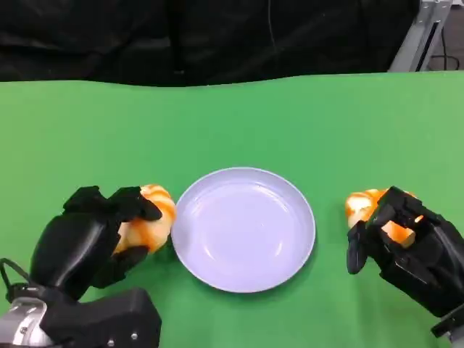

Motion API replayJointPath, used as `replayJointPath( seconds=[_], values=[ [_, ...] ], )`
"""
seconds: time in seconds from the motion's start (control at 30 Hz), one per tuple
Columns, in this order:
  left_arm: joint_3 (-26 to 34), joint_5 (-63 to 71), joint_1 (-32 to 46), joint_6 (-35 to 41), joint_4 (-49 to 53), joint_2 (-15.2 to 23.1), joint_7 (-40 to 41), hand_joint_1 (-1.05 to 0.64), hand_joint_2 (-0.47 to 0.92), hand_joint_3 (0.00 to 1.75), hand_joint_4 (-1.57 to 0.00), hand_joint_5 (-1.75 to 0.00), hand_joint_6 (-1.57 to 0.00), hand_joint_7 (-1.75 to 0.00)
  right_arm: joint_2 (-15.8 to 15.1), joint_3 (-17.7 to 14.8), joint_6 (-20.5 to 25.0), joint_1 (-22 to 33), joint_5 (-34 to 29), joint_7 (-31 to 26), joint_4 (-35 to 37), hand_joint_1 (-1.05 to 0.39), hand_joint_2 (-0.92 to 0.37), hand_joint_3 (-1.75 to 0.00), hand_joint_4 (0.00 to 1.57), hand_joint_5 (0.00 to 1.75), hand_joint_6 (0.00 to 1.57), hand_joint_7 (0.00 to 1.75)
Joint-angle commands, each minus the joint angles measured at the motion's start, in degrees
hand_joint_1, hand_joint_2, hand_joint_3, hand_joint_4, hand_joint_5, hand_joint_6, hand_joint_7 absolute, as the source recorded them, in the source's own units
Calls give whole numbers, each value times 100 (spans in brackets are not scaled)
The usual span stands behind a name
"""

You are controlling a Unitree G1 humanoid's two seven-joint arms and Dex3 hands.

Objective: Grasp the bread from the table and place it into the plate.

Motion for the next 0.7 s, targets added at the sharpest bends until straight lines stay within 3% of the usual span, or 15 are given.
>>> replayJointPath(
  seconds=[0.03,0.7],
  values=[
    [91,124,109,9,-214,117,142,-7,92,41,-21,-156,-33,-127,-62,-71,-6,-4,39,-5,-10,0,-92,-78,70,175,64,143],
    [-75,35,22,-327,-499,-9,-19,-9,92,43,-21,-158,-31,-133,-28,-42,-42,4,-3,-84,-22,-2,-92,-77,70,175,64,142]
  ],
)
